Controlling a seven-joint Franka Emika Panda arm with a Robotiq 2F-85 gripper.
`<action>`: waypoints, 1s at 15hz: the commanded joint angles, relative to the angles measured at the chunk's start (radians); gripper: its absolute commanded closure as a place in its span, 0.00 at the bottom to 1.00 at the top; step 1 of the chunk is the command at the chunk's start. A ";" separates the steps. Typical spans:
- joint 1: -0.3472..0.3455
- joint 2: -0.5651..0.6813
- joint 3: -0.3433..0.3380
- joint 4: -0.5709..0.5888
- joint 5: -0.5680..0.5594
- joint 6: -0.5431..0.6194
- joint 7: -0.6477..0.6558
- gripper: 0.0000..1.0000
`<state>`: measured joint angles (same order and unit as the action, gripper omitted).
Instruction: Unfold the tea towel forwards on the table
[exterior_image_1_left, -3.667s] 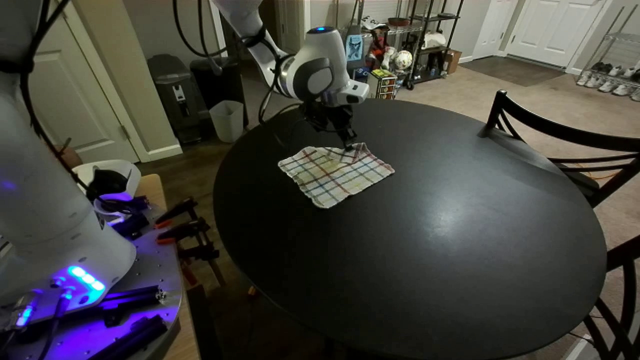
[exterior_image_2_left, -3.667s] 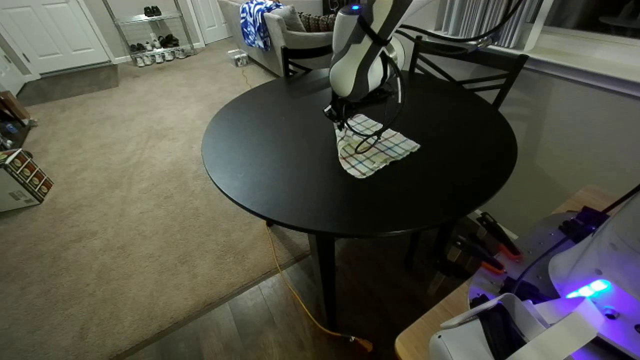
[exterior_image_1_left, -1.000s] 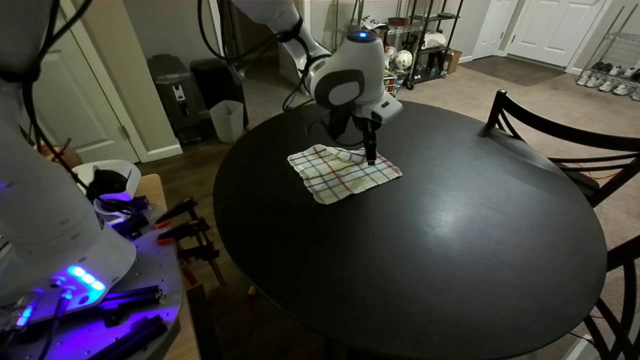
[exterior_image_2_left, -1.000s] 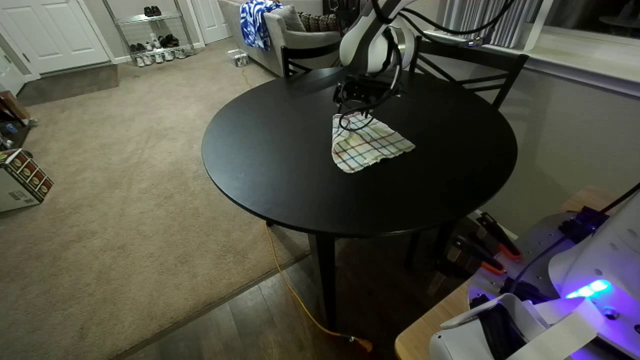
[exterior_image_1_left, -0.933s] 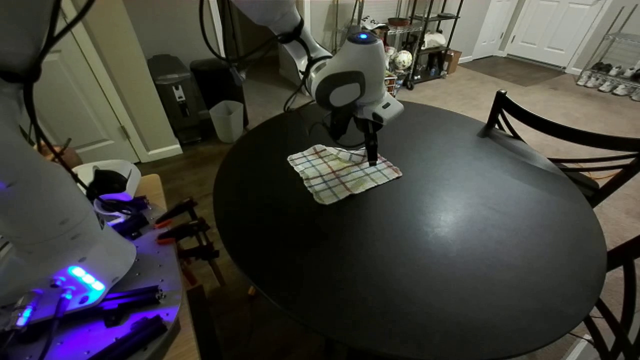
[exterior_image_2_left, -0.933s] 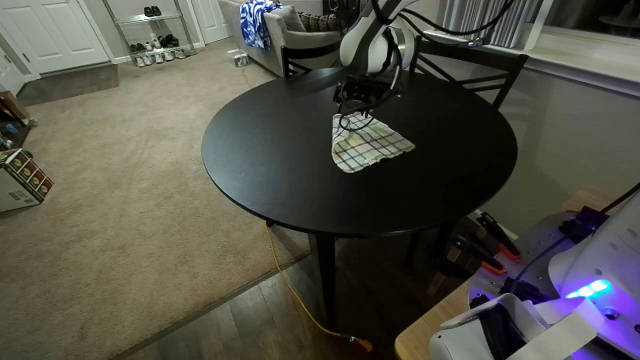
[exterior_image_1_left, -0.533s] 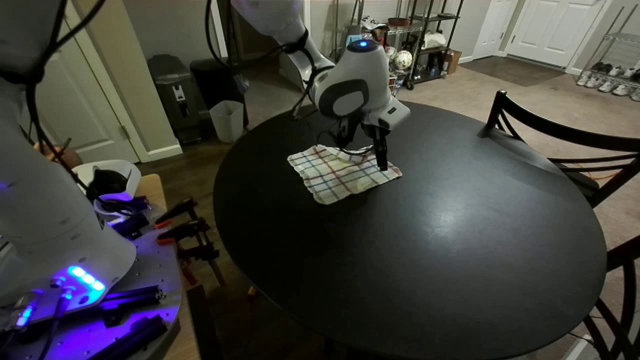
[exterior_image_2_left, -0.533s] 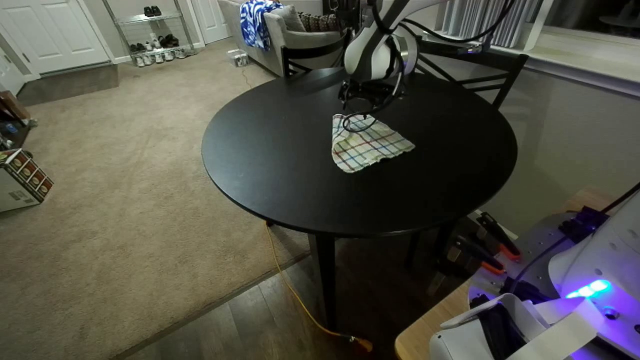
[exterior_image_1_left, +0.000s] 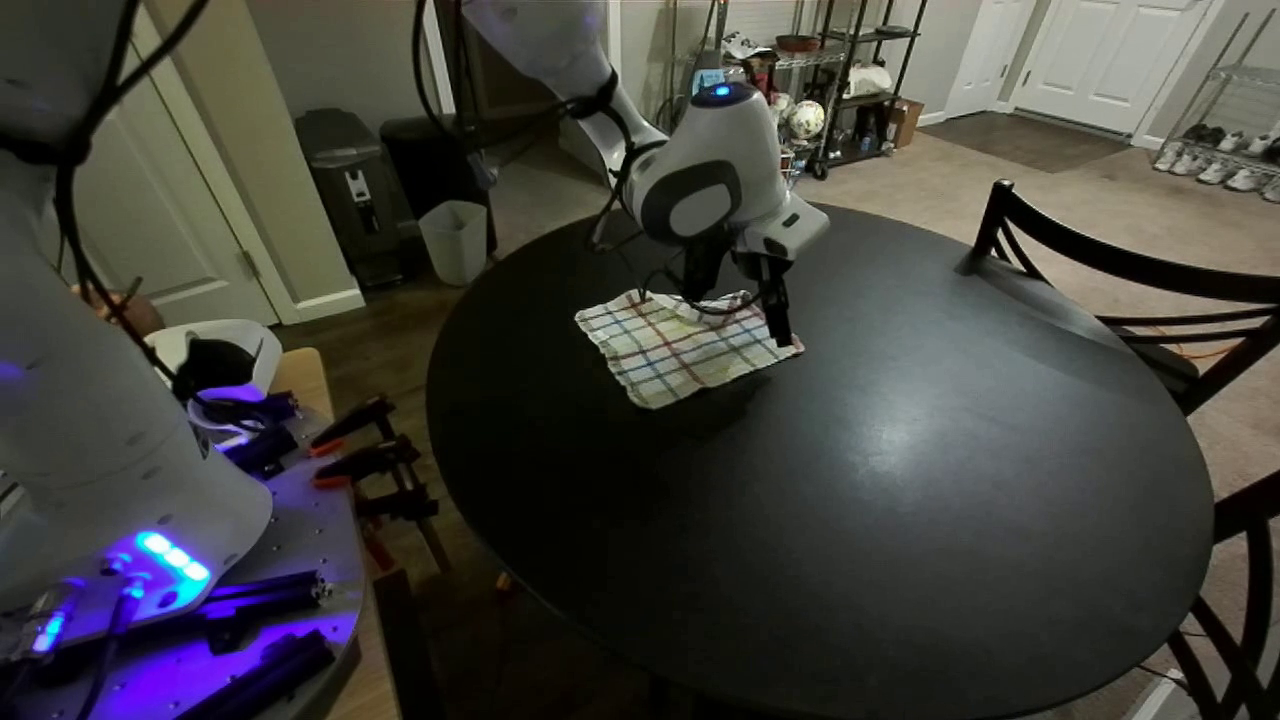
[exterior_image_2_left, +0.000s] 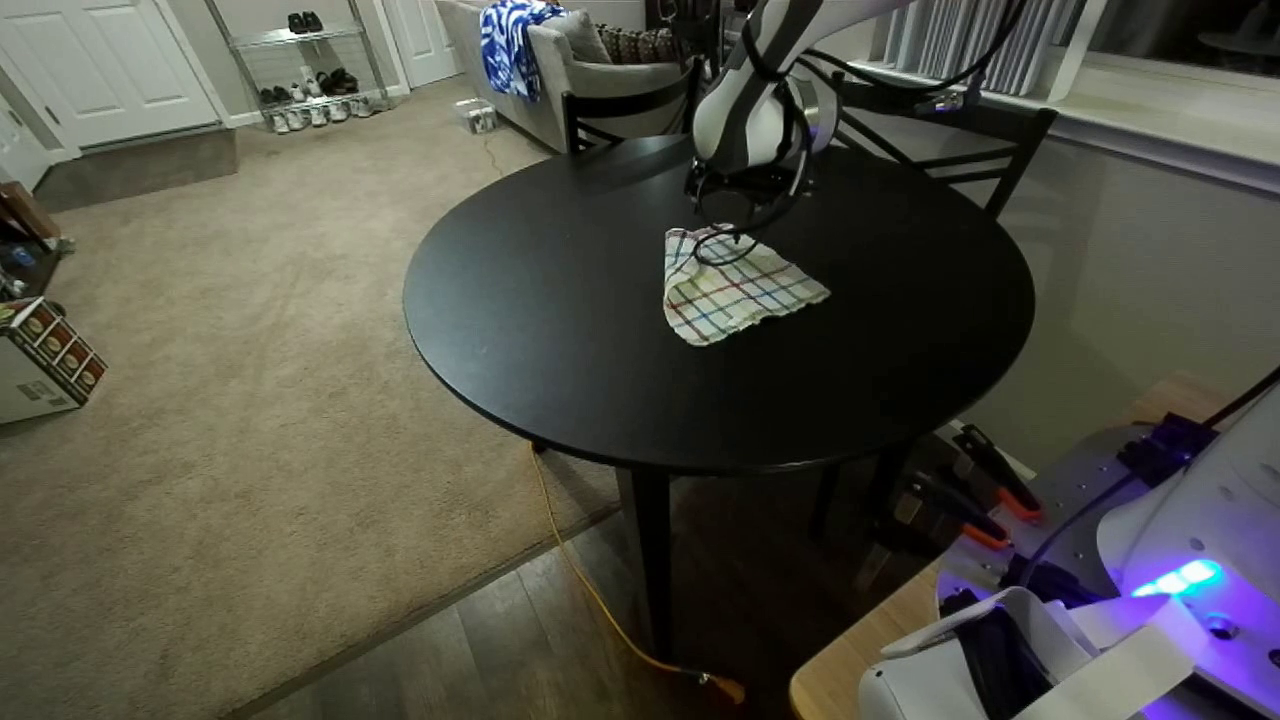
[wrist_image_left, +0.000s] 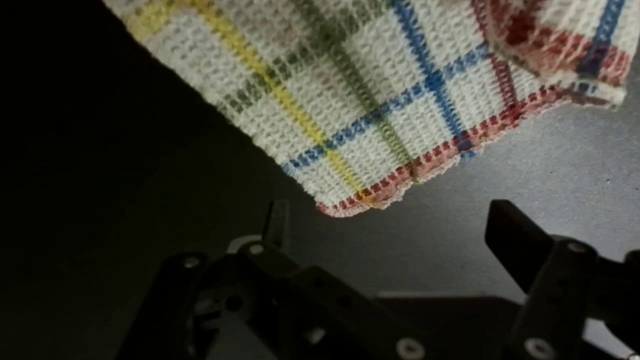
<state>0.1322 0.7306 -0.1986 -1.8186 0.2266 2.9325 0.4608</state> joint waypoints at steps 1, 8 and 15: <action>0.044 -0.007 -0.057 -0.012 -0.034 -0.021 0.028 0.00; 0.063 -0.020 -0.067 -0.034 -0.096 -0.131 0.010 0.00; 0.075 -0.023 -0.049 -0.040 -0.160 -0.179 0.002 0.00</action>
<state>0.2005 0.7316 -0.2501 -1.8294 0.0981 2.7729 0.4608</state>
